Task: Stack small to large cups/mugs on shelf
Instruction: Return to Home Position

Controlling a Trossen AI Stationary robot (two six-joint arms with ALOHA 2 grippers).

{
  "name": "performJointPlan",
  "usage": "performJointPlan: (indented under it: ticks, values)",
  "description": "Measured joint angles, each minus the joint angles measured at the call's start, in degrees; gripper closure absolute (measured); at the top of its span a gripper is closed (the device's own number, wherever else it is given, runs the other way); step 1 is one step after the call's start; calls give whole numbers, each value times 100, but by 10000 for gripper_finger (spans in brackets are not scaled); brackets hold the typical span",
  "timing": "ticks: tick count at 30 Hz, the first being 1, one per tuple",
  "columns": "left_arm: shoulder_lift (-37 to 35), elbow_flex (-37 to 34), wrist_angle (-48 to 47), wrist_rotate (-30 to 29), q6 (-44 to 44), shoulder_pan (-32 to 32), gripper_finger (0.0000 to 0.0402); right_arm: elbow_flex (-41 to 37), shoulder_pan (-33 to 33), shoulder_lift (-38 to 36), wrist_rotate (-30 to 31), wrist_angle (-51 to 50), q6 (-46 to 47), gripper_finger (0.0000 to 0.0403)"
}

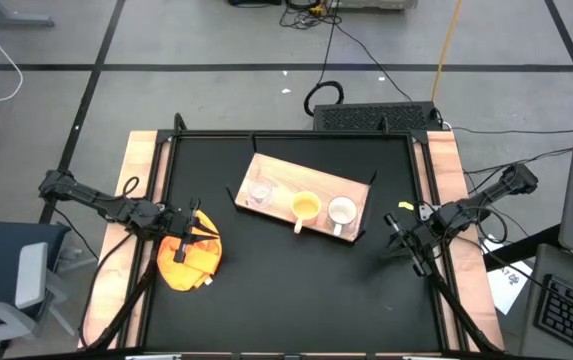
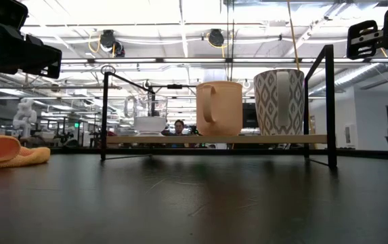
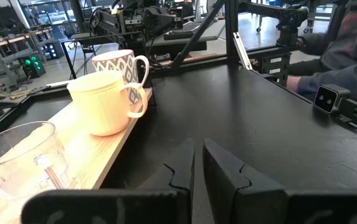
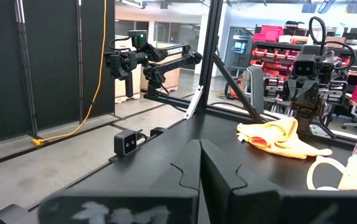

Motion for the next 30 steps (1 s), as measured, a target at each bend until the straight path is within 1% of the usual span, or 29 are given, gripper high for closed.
performJointPlan:
  ticks: [30]
  values:
    - [0,0,0,0,0,0,366,2,-2,0,2,0,-2,403]
